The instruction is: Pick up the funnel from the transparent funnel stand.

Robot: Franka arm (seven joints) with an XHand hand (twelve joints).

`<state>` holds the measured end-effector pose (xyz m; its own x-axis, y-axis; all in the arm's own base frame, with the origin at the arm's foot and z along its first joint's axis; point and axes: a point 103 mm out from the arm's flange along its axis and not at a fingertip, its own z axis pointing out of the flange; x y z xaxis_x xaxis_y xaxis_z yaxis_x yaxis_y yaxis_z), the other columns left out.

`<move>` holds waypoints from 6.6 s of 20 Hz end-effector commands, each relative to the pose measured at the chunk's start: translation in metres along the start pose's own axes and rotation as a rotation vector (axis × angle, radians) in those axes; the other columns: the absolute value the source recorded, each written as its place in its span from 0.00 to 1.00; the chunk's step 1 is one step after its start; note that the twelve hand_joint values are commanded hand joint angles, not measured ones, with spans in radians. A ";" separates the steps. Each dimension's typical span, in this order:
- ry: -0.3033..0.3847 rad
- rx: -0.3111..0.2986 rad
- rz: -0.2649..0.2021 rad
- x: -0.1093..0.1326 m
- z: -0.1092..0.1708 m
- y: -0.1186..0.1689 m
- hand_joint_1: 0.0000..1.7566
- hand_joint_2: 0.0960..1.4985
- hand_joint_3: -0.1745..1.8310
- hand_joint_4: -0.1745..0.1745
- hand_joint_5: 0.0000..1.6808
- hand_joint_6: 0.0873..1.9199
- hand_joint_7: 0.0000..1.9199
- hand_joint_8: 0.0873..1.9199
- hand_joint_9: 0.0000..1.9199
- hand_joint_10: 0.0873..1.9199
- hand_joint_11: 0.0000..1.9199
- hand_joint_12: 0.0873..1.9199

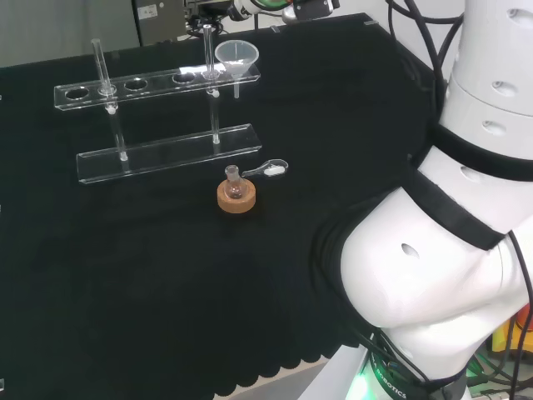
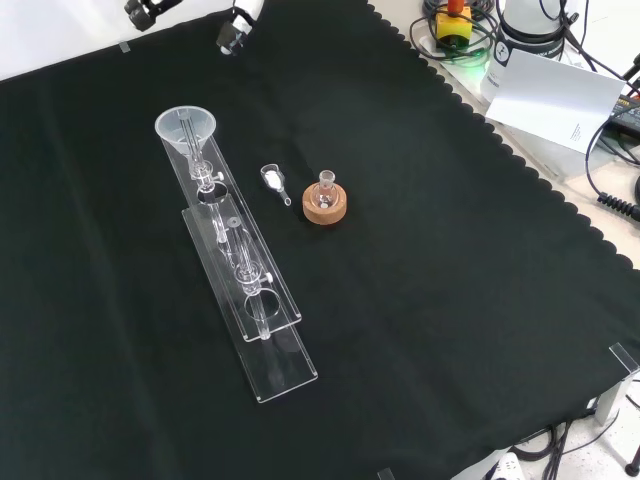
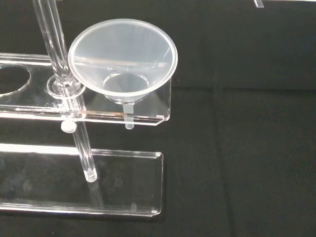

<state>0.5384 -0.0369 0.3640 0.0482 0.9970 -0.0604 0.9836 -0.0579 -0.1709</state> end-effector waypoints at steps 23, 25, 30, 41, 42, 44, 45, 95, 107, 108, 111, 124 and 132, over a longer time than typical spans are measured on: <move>-0.206 0.236 -0.078 0.021 0.054 0.050 0.29 0.46 0.20 0.53 0.00 0.00 0.00 0.16 0.09 0.37 0.13 0.70; -0.215 0.233 -0.077 0.021 0.055 0.052 0.29 0.46 0.19 0.54 0.00 0.00 0.00 0.16 0.09 0.37 0.15 0.70; -0.235 0.226 -0.073 0.020 0.054 0.055 0.28 0.45 0.19 0.55 0.00 0.00 0.00 0.11 0.06 0.38 0.15 0.69; -0.234 0.251 -0.086 0.012 0.072 0.063 0.26 0.45 0.18 0.55 0.00 0.00 0.00 0.01 0.02 0.39 0.13 0.70; -0.235 0.251 -0.085 0.011 0.074 0.064 0.26 0.45 0.18 0.55 0.00 0.00 0.00 0.01 0.02 0.40 0.13 0.70; -0.235 0.246 -0.089 0.010 0.076 0.066 0.26 0.45 0.17 0.54 0.00 0.00 0.00 0.02 0.03 0.40 0.14 0.70; -0.239 0.245 -0.091 0.010 0.077 0.067 0.26 0.45 0.17 0.53 0.00 0.00 0.00 0.04 0.04 0.39 0.14 0.70; -0.281 0.234 -0.112 0.016 0.085 0.081 0.43 0.41 0.35 0.42 0.14 0.00 0.03 0.32 0.23 0.31 0.10 0.71; -0.276 0.261 -0.120 0.018 0.088 0.084 0.42 0.39 0.37 0.43 0.09 0.00 0.00 0.31 0.19 0.31 0.10 0.71; -0.277 0.263 -0.121 0.019 0.089 0.084 0.42 0.39 0.37 0.43 0.09 0.00 0.00 0.31 0.19 0.32 0.10 0.71; -0.272 0.265 -0.124 0.020 0.088 0.084 0.42 0.38 0.37 0.43 0.09 0.00 0.00 0.31 0.19 0.32 0.10 0.71; -0.302 0.225 -0.116 0.025 0.078 0.083 0.45 0.39 0.38 0.40 0.23 0.00 0.21 0.41 0.33 0.33 0.10 0.71; -0.321 0.188 -0.098 0.024 0.063 0.084 0.47 0.39 0.38 0.38 0.32 0.01 0.28 0.51 0.37 0.34 0.11 0.70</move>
<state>0.6098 -0.0208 0.2796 -0.1369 0.9354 -0.3261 0.9251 0.0030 -0.3797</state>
